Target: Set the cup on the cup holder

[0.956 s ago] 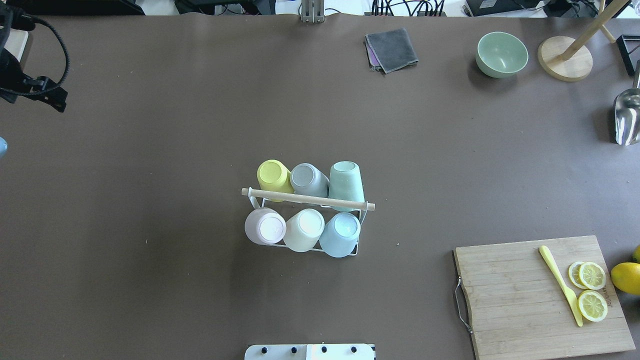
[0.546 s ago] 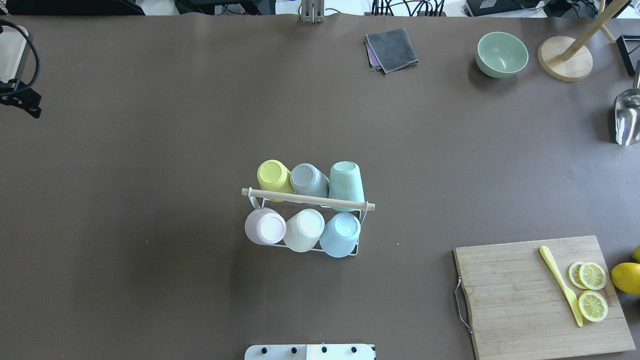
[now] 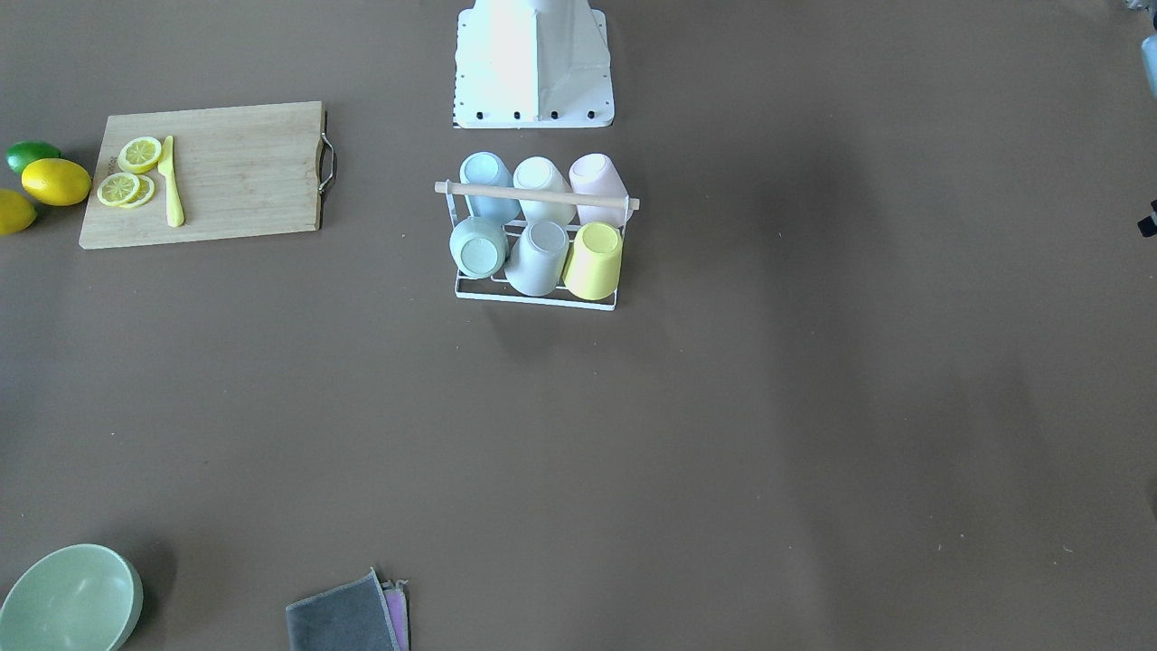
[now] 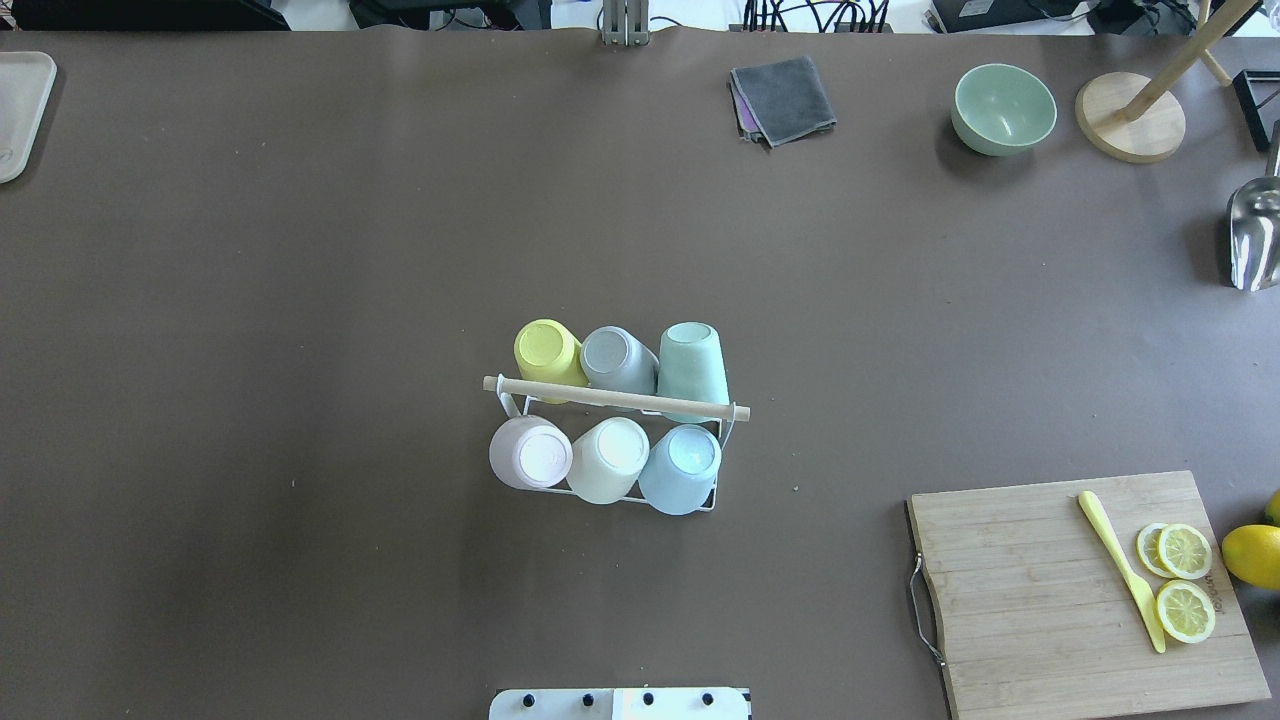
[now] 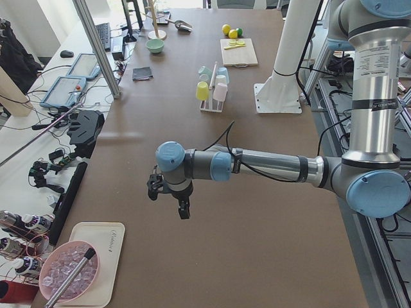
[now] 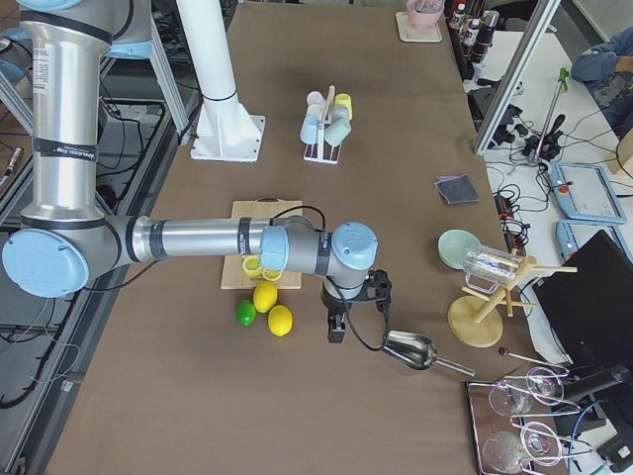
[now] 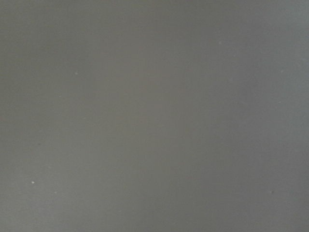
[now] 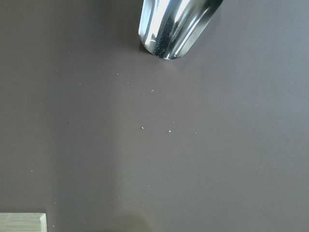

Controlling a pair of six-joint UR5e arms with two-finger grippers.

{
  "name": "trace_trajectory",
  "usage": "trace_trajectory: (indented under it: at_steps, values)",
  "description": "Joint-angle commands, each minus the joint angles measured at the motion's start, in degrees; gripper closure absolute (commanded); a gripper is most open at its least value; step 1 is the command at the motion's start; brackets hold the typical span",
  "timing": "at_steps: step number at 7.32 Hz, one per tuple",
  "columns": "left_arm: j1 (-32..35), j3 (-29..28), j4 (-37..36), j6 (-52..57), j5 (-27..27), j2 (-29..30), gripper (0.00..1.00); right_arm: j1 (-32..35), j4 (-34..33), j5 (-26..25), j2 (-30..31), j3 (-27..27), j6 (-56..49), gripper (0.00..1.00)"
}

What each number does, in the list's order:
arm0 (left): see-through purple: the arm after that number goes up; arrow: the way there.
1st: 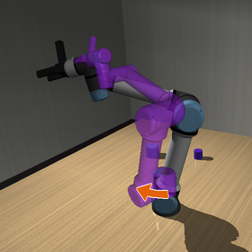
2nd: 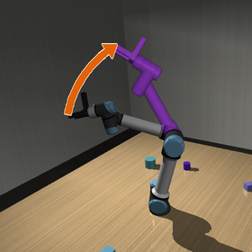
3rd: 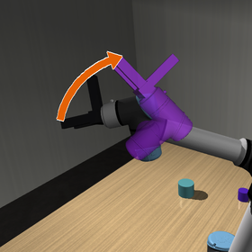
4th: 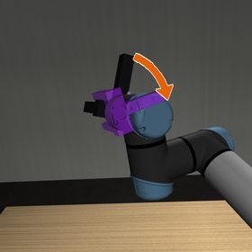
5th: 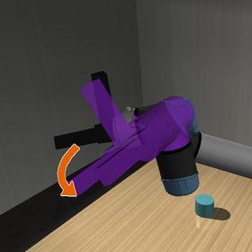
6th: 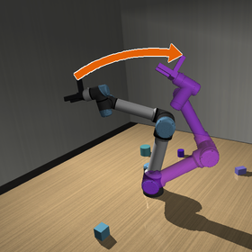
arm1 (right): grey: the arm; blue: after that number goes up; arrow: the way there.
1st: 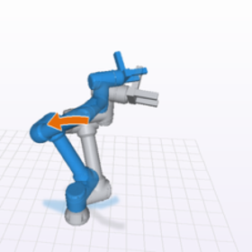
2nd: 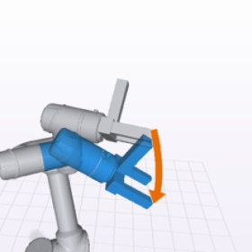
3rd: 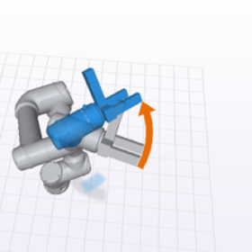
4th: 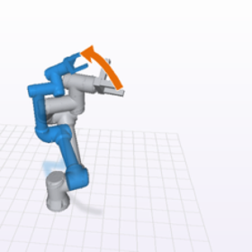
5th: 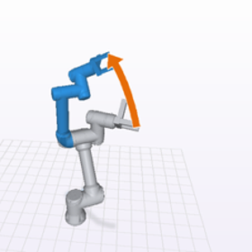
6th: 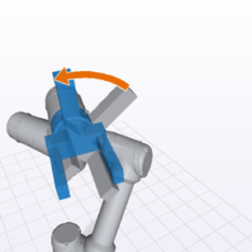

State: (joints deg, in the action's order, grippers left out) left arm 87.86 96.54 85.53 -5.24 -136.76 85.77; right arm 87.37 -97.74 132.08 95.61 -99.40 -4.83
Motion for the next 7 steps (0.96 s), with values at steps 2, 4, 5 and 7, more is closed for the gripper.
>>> trace_trajectory:
  at_steps: [2,4,5,7]
  values:
    - [6.53,-0.48,-0.10,6.21,-0.79,-2.36,0.02,0.00,-0.09,-0.07,-0.42,-0.18,0.00,0.00]
    - [6.62,1.89,-0.98,5.50,-0.52,-2.19,0.02,0.00,-0.17,-0.33,-2.44,0.53,-0.09,0.00]
    - [6.44,3.56,-1.15,5.50,1.74,-2.01,0.02,0.00,-0.17,-1.20,-2.62,0.53,-0.09,0.00]
    - [6.35,4.98,-1.24,5.50,2.99,-2.80,0.02,0.00,-0.17,-2.00,-3.06,0.53,-0.09,0.00]
